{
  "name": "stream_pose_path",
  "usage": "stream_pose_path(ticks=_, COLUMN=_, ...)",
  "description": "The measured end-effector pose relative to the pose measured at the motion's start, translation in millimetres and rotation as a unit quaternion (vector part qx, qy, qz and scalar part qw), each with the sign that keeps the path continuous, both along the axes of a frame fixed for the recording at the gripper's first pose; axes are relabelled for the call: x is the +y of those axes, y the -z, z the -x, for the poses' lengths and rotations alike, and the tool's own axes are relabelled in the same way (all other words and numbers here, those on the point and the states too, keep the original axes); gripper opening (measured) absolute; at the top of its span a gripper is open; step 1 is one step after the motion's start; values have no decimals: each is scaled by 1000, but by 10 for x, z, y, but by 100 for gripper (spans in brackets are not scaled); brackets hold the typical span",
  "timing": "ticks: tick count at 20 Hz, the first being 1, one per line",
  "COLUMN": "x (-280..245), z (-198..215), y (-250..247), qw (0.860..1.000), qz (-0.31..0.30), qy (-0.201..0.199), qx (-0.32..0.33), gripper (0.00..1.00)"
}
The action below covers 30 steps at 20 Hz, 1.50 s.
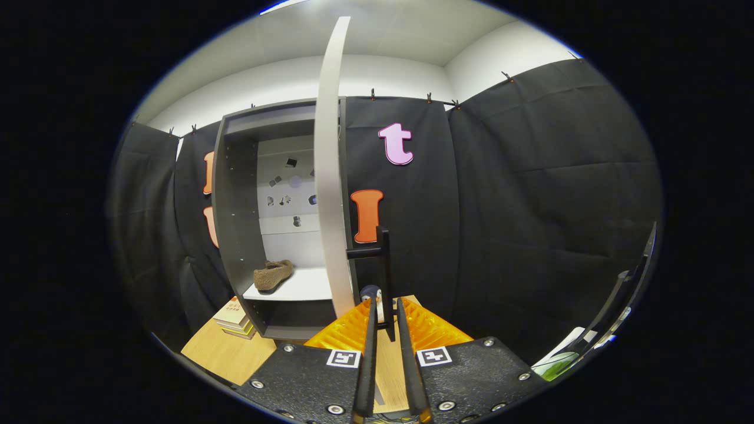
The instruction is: Open the shoe cabinet door, grab the shoes and put them into the shoe cabinet, then close the shoe cabinet door.
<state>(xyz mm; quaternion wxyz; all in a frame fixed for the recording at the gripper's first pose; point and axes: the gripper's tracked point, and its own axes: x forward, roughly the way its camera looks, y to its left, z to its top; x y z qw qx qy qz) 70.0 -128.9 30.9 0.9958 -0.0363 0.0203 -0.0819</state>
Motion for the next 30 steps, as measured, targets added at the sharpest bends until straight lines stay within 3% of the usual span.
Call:
stream_pose_path(ticks=8, x=410, z=213, y=-128, qw=999, qz=28, qy=-20, qx=-1, gripper=23)
stream_pose_path(ticks=14, x=901, z=245, y=93, qw=998, qz=30, qy=-52, qx=17, gripper=23)
stream_pose_path(ticks=22, x=1515, z=71, y=1122, qw=991, qz=-15, qy=-85, qx=100, gripper=23)
stream_pose_path(ticks=30, x=1897, z=-94, y=2281, qw=976, qz=-67, qy=-88, qx=187, gripper=24)
